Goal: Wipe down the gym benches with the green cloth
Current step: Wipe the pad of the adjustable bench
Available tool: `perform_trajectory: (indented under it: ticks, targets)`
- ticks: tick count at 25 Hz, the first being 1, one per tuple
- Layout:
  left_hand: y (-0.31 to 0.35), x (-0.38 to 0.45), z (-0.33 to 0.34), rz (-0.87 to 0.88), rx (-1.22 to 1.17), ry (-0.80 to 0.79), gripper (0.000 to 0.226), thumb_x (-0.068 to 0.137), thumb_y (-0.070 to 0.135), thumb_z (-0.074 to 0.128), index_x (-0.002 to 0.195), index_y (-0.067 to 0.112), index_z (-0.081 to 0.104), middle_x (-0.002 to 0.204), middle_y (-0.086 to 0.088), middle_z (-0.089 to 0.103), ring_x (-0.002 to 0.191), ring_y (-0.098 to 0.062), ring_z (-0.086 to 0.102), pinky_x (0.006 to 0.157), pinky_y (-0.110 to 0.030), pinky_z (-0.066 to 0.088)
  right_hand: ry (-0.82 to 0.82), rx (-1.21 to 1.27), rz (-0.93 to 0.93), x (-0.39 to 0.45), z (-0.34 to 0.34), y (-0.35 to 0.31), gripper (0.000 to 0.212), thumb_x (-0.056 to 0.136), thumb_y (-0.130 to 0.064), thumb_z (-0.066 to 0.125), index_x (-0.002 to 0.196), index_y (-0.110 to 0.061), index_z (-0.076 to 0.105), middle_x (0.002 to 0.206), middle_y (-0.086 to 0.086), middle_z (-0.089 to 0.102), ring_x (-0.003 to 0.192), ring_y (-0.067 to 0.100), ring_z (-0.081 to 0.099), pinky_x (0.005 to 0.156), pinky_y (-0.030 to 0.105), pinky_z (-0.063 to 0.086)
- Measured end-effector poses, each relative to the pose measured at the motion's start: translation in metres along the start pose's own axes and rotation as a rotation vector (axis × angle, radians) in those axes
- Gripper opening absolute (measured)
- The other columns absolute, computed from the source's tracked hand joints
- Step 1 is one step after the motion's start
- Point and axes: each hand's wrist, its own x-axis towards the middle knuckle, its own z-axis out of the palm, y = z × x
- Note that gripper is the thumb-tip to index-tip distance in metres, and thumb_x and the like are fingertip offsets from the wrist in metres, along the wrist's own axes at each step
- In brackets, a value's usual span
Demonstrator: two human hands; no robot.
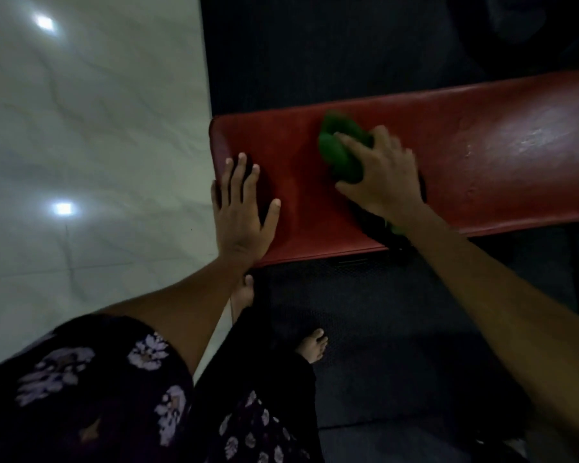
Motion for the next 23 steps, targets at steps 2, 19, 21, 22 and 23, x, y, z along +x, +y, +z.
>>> perform_trajectory:
  ticks: [2,19,21,22,23]
  targets:
    - [-0.001,-0.001,0.002,-0.004,-0.011,0.003,0.061,0.090,0.044,0.040,0.138,0.006,0.041,0.152,-0.014,0.028,0.142,-0.027,0.017,0.115,-0.052,0.015,0.090,0.157,0.325,0.006,-0.001,0.006,0.073,0.082,-0.048,0.061,0.146,-0.030,0.030,0.132,0.016,0.036,0.117,0.033,0.041,0.094,0.043,0.035]
    - [-0.076,0.065,-0.038,0.244,-0.052,-0.083,0.057,0.088,0.042,0.047,0.134,0.009,0.047,0.141,-0.010,0.046,0.128,-0.027,0.043,0.108,-0.047,0.029,0.089,0.074,0.161,0.032,0.008,-0.089,0.072,0.081,-0.046,0.061,0.145,-0.032,0.031,0.134,0.018,0.037,0.118,0.036,0.042,0.094,0.043,0.035]
    - [-0.081,0.088,-0.044,0.130,-0.181,-0.195,0.057,0.091,0.037,0.043,0.140,0.010,0.040,0.146,-0.009,0.040,0.133,-0.024,0.039,0.110,-0.049,0.028,0.161,0.126,0.349,0.037,0.013,-0.105,0.071,0.081,-0.050,0.058,0.144,-0.031,0.032,0.135,0.016,0.037,0.119,0.034,0.042,0.095,0.043,0.035]
    - [-0.081,0.095,-0.046,0.097,-0.301,-0.216,0.051,0.092,0.030,0.042,0.139,0.009,0.042,0.144,-0.010,0.043,0.131,-0.023,0.041,0.109,-0.048,0.031,0.156,0.128,0.390,0.035,0.017,-0.123,0.071,0.082,-0.051,0.057,0.145,-0.031,0.031,0.138,0.015,0.035,0.120,0.033,0.040,0.096,0.042,0.034]
    - [-0.081,0.099,-0.048,0.050,-0.426,-0.208,0.044,0.093,0.021,0.042,0.135,0.007,0.047,0.140,-0.011,0.047,0.128,-0.021,0.044,0.108,-0.044,0.034,0.125,0.117,0.374,0.029,0.021,-0.141,0.071,0.083,-0.052,0.056,0.145,-0.032,0.029,0.140,0.015,0.033,0.122,0.032,0.039,0.096,0.041,0.034]
